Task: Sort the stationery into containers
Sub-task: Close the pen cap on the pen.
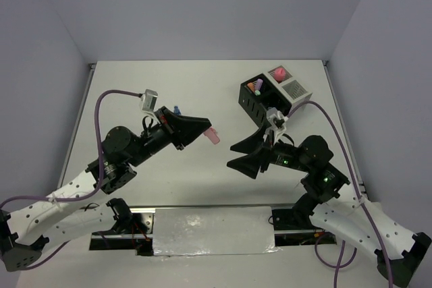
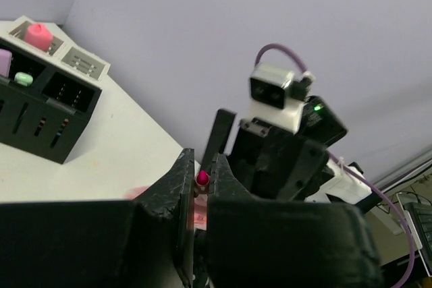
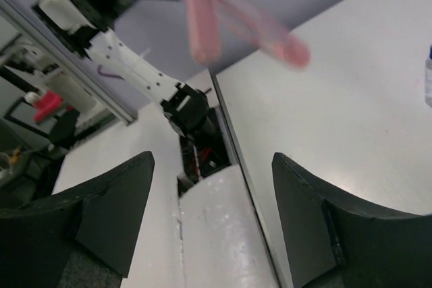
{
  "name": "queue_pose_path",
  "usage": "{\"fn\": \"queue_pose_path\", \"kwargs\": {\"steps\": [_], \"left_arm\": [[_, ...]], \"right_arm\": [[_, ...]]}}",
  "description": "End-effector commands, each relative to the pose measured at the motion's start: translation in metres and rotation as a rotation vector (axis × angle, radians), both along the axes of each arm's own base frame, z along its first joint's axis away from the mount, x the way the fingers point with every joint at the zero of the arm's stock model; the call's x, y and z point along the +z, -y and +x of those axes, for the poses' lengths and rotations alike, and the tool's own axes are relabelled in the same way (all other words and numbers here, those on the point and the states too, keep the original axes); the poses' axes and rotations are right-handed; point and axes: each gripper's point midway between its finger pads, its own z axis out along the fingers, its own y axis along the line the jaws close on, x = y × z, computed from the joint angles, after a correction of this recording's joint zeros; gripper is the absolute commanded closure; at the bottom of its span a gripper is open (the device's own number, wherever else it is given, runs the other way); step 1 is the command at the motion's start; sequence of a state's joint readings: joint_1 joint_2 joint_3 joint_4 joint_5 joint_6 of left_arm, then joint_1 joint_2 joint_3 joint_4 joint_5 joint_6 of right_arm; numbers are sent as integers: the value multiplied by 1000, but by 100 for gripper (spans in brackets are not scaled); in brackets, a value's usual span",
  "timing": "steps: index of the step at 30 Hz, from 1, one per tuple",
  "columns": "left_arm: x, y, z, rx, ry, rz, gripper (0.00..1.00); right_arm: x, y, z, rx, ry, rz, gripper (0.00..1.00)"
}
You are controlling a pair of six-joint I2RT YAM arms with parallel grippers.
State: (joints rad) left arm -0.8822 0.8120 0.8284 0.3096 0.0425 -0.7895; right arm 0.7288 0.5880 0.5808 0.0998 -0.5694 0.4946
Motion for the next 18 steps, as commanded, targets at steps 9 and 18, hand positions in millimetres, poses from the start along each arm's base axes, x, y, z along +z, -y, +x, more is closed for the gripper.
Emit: {"fn": "queue_pose_path", "kwargs": {"steps": [9,18], "left_arm": [[-5,9,-7,-77,-18,-112,100],[-9,17,-11,-123,-27,-121,100]], "right_arm": [[55,-15,-7,99,-99,147,33],[39,-22,9,55,-174,158,40]]}}
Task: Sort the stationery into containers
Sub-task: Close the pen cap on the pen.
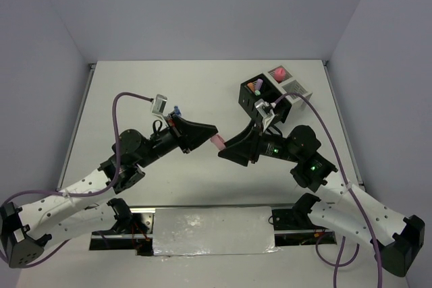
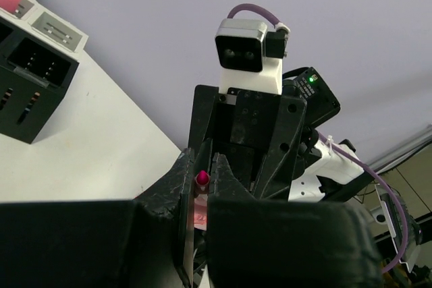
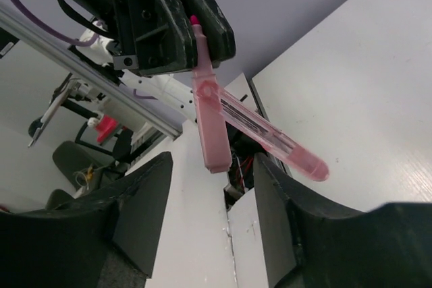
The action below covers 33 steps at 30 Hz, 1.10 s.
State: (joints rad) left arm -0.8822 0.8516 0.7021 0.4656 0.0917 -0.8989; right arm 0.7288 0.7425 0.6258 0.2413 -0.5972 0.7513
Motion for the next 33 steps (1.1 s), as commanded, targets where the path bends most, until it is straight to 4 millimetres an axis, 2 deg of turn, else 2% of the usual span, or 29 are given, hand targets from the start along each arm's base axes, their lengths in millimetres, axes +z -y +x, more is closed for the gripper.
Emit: {"fn": "queue_pose_path", "kwargs": {"steps": [1,8,11,14,20,21,23,24,26,27,29,30,32,33], "left_arm": [[25,1,-10,-48,52,-80,100],[5,4,-8,-54,8,-59,100],[-2,5,-7,-55,-9,-55,100],[-1,9,-7,-67,-11,-41,100],[7,8,0,-26,-9,-4,100],[9,6,1,-20,-3,-3,100],[17,4,1,-8,11,-3,98],[15,4,2,-2,11,12,95],[23,2,2,6,20,16,62],[19,1,5,24,13,40,27],[31,-4,6,45,35,46,4],[35,-6,8,65,56,67,1],[51,-13,6,91,76,98,1],[59,-24,7,144,88,121,1]], "right_arm": [[23,0,-1,-4,49,78,42],[46,-3,3,-8,85,110,48],[48,-9,4,23,69,122,49],[41,-13,10,15,46,117,50],[34,-16,14,6,42,105,68],[33,-15,16,-2,42,104,76],[34,-14,16,-7,55,102,84],[34,-14,16,-12,57,101,92],[34,-12,16,-24,70,96,99],[33,-12,17,-32,69,92,100],[30,-11,18,-40,76,77,100],[29,-10,19,-43,77,70,100],[24,-9,19,-49,79,48,100],[23,-8,20,-56,81,39,100]]}}
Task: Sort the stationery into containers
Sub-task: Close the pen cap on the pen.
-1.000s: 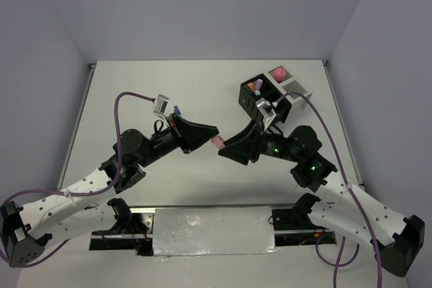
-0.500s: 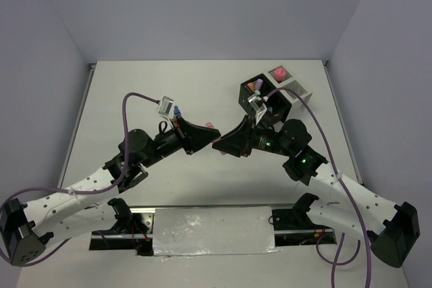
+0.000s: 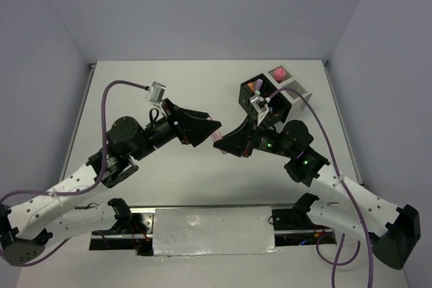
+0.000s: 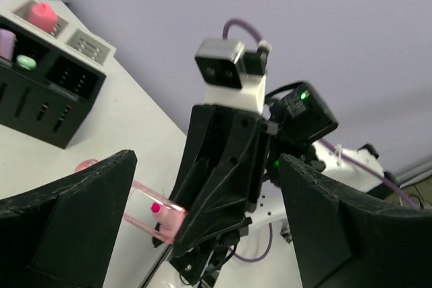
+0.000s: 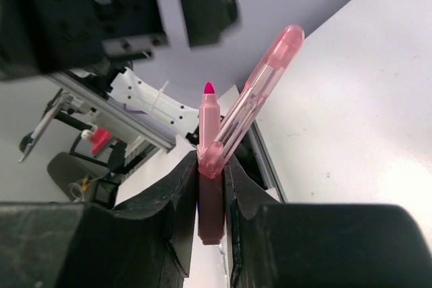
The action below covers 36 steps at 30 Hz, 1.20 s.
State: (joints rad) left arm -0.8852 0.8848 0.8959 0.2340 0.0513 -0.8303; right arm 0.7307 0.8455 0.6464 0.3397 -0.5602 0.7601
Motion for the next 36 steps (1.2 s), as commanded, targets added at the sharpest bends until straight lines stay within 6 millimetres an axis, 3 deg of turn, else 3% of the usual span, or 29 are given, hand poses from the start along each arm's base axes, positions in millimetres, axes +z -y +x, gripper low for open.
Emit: {"fn": "queue_pose_path", "kwargs": {"steps": [1,3,6,8,10,12,21,23,25,27,28,31,36], "left_arm": [[33,-29,1,125,87,48,1],[31,-48,7,215,65,56,1],[14,-52,2,208,41,51,1],[20,-44,-8,136,73,-3,1],[11,-36,-15,79,75,-16,1],[23,-30,-23,20,128,-94,1],[39,-8,-44,-145,245,-187,1],[40,-7,-47,-162,261,-194,6],[39,-5,-47,-165,258,-189,14],[38,-5,-47,-168,256,-186,38],[38,-5,-47,-166,256,-184,55],[34,-5,-44,-154,242,-162,81],[30,-5,-39,-132,231,-130,92]], "right_arm": [[21,7,-1,-36,89,7,100],[26,10,-4,-33,114,10,100],[42,14,-21,28,187,61,100],[52,16,-38,99,260,109,100],[60,21,-50,133,313,156,100],[61,21,-57,170,334,151,100],[61,18,-65,236,338,126,100],[59,17,-65,243,335,120,100],[59,17,-65,243,335,116,100],[57,17,-64,234,332,110,100],[57,17,-64,232,333,109,100],[56,17,-63,223,327,106,100],[57,17,-57,190,301,107,100]]}}
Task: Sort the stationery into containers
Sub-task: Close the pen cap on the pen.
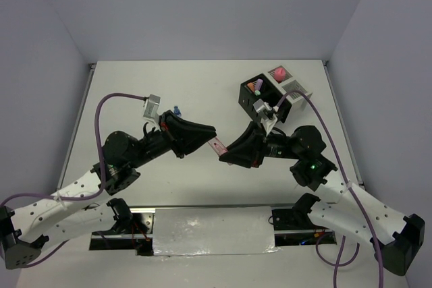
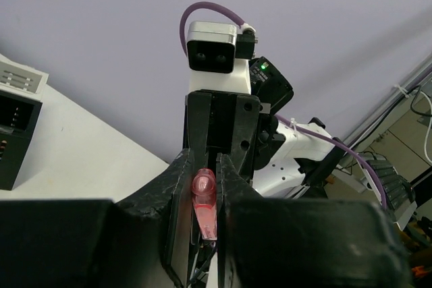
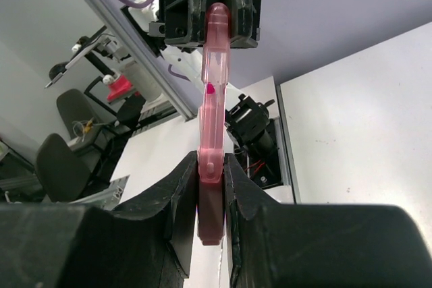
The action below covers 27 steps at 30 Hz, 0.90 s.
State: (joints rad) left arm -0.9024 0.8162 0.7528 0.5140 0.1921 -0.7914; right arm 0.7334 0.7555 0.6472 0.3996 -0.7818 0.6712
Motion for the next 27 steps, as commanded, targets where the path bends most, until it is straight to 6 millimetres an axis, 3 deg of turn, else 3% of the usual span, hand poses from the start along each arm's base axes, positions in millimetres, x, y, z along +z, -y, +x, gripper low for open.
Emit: {"fn": "queue_pose_path", "kwargs": {"steps": [1,15,16,20,21,24,27], "left_arm": [[13,-2,-1,12,37,-12,99],[-12,8,-2,-36,-3,2,100],[-11,10,-5,-56,8,-8,100],[-47,32,-18,-116,-38,57,100],[-54,36,-21,-122,-45,66,100],[-76,48,-33,-164,-75,92,100],[-84,47,-32,-143,-95,113,100]], "right_arm": [[30,3,-3,-15,57,65,100],[51,0,10,-66,17,93,100],[58,-2,13,-66,23,99,100],[89,-16,23,-44,67,98,100],[108,-22,29,-36,88,110,100],[134,-34,37,-14,119,105,100],[135,-37,40,-8,124,109,100]]}}
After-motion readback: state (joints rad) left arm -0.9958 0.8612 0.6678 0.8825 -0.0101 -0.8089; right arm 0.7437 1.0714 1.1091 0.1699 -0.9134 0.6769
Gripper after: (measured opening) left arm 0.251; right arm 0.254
